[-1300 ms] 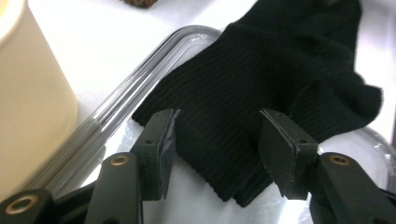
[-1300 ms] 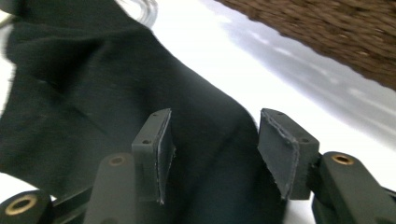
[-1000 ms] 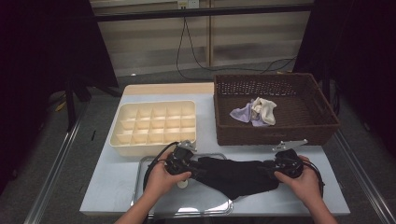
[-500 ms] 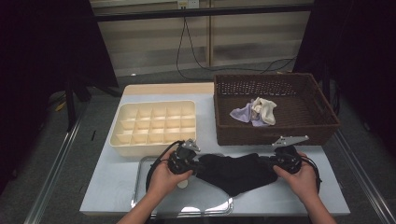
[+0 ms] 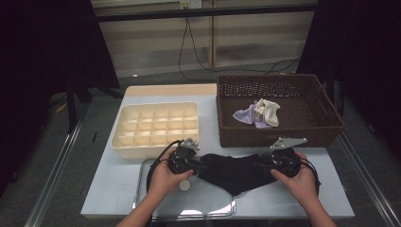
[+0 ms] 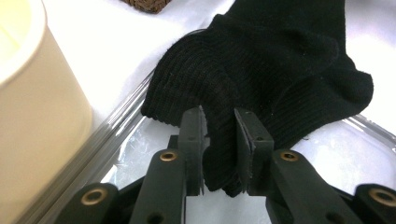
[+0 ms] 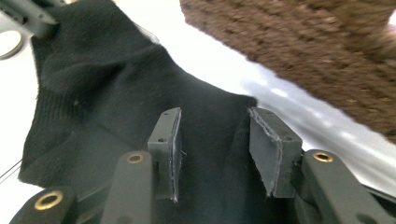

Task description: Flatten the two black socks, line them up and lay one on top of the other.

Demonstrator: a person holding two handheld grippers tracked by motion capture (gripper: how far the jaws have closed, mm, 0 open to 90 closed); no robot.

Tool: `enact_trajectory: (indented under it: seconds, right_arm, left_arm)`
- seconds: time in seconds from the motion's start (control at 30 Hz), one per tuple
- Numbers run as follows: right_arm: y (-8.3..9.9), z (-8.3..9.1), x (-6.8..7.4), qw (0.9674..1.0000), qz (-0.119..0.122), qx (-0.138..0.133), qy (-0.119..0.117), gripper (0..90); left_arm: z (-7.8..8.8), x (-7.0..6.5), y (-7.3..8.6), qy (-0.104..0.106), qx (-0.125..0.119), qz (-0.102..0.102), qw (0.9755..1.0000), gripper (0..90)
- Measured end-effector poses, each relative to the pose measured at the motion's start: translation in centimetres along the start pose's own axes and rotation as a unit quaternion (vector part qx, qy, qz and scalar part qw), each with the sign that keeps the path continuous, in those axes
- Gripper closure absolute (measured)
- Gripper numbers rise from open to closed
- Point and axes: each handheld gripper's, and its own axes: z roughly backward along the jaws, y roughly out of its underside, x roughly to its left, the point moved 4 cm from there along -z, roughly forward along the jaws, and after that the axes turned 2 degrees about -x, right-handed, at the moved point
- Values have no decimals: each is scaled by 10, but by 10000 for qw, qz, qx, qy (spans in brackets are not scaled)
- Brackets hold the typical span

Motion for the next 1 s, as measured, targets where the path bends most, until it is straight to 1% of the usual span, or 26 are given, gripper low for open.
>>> enact_trajectory:
  seconds: [0.1, 0.13, 0.17, 0.23, 0.27, 0.33, 0.37, 0.4, 0.43, 0.5, 0.53, 0.57, 0.6, 0.63, 0.67, 0.7, 0.73, 0.77, 0.8, 1.0]
  right_arm:
    - [8, -8, 3, 9998, 65, 175, -27, 571]
    - [9, -11, 3, 9998, 59, 200, -43, 582]
    - [10, -13, 3, 9998, 82, 139, -84, 602]
    - [10, -14, 3, 9997, 124, 184, -83, 632]
    - [10, -15, 4, 9996, 192, 207, -82, 648]
    - [10, -17, 7, 9992, 318, 224, 24, 679]
    - [11, -17, 8, 9989, 399, 239, 87, 712]
    - [10, -17, 9, 9985, 456, 277, 113, 782]
    - [10, -16, 9, 9986, 419, 305, 112, 834]
    - [10, -17, 9, 9992, 292, 273, 78, 859]
    - [9, -17, 8, 9993, 250, 260, 37, 869]
    - [9, -16, 8, 9994, 226, 269, 44, 876]
    - [8, -15, 8, 9995, 200, 254, 29, 889]
    - [6, -14, 8, 9997, 186, 181, -4, 900]
    - [5, -13, 8, 9998, 140, 160, -12, 900]
    - [4, -11, 9, 9999, 83, 117, -90, 900]
    - [2, -9, 8, 9998, 94, 87, -129, 900]
    - [1, -6, 8, 9999, 97, 61, -95, 900]
    - [1, -4, 8, 9999, 97, 65, -84, 900]
    - [-2, 9, 8, 9998, 98, -65, -128, 900]
  left_arm:
    - [0, 0, -1, 47, 9, 78, 10000, 753]
    - [1, 0, -1, 36, 25, 71, 10000, 756]
    - [1, 1, -1, 0, 72, 70, 10000, 759]
    - [1, 0, -2, -7, 37, 73, 10000, 762]
    - [1, 0, -1, 22, 46, 106, 9999, 766]
    - [1, 0, -2, 21, 23, 86, 10000, 769]
    - [2, 0, -2, 38, 26, 102, 9999, 771]
    - [2, 0, -2, 54, -10, 125, 9999, 773]
    - [3, 0, -2, 19, 3, 122, 9999, 774]
    - [4, 1, -3, 79, -29, 127, 9999, 776]
    - [5, 0, -4, 24, -11, 143, 9999, 778]
    - [6, 0, -4, 91, -66, 150, 9998, 778]
    - [7, 1, -5, 75, -89, 163, 9998, 778]
    - [9, 1, -6, 85, -103, 176, 9998, 778]
    - [10, 1, -6, 95, -136, 190, 9997, 778]
    - [12, 2, -7, 94, -136, 193, 9997, 778]
    - [12, 2, -7, 190, -215, 208, 9994, 779]
    - [13, 1, -8, 143, -214, 228, 9994, 779]
    - [14, 1, -8, 165, -266, 224, 9993, 779]
    - [15, 0, -10, 185, -253, 207, 9993, 779]
